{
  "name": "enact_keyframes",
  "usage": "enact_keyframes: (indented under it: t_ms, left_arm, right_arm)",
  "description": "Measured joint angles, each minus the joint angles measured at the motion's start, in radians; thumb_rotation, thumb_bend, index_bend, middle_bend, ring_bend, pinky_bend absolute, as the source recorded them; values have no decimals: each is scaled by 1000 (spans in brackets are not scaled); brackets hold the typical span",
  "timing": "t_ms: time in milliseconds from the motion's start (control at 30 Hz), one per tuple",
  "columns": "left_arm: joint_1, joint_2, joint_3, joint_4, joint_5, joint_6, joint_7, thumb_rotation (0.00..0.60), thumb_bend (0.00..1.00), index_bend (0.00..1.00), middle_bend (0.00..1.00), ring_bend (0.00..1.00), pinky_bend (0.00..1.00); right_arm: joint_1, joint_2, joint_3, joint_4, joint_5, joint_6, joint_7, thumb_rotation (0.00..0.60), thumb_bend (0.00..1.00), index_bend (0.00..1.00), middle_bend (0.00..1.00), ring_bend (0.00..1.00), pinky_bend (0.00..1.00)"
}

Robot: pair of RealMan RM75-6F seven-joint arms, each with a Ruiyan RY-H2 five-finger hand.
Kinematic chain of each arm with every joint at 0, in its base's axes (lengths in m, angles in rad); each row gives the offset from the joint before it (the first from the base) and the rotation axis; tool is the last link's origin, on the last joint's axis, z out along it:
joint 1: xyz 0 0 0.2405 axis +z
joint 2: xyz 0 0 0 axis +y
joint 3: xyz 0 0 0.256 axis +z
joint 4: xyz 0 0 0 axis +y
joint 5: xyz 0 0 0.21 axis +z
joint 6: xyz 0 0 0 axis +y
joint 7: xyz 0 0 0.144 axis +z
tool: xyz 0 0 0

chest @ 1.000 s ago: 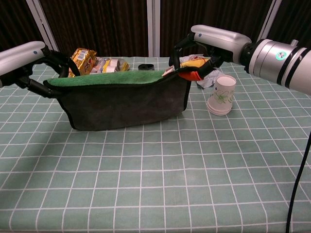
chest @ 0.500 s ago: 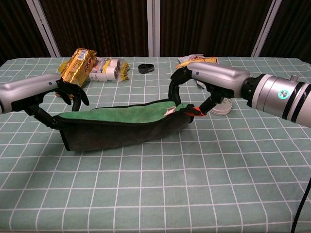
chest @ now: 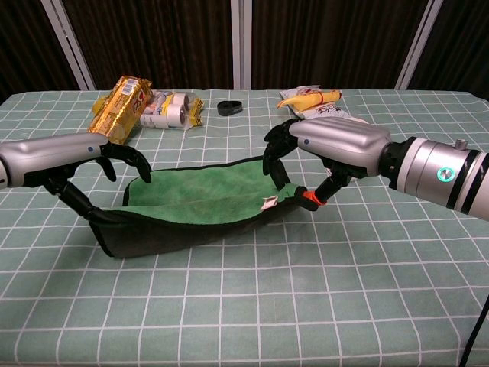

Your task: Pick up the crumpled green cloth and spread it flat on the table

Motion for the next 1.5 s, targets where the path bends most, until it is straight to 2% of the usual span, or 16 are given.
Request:
enact_keyframes:
  t_ms: [333,700,833,867,967,1067,1133,1200,1300,1500]
  left_arm:
    - [-7,43,13,-66,19,-13,-2,225,0,216,136,80,239]
    - [-5,76,15,-95,34,-4,-28,221,0,216,136,77,239]
    - [-9,75,15,-85,27,-18,-39,218,0,216,136,77,239]
    - [-10,75,16,-83,26,-22,-42,218,0,216,136,77,239]
    - [-13,75,17,-78,24,-30,-50,217,0,216,136,77,239]
    - [-13,76,18,-75,27,-29,-54,216,0,216,136,77,239]
    - [-13,77,18,-75,28,-28,-56,219,0,216,136,77,239]
    - [-12,77,18,-74,28,-25,-58,219,0,216,136,77,239]
    - [-11,77,17,-73,28,-23,-61,216,0,216,137,77,239]
    - [-4,85,19,-74,25,-17,-70,219,0,216,136,77,239]
  right_arm:
    - [-9,5,-9,-12,-14,-4,-44,600,481,686,290,47,0]
    - [-18,29,-60,-33,-56,-24,-106,600,448,643,256,11,0]
    - [-29,33,-87,-34,-75,-27,-126,596,370,603,231,0,0]
    - [-31,33,-94,-33,-80,-27,-130,586,342,590,224,0,0]
    - [-37,33,-115,-30,-100,-29,-149,500,199,485,177,0,0]
    - [-43,40,-131,-33,-112,-33,-172,379,54,295,112,0,0]
    - [-45,50,-135,-49,-109,-44,-177,294,3,184,79,0,0]
    - [-47,65,-139,-72,-104,-56,-187,256,0,125,64,0,0]
    - [-51,91,-145,-108,-96,-71,-207,221,0,97,48,0,0]
    - [-55,148,-139,-174,-83,-73,-212,218,0,97,42,0,0]
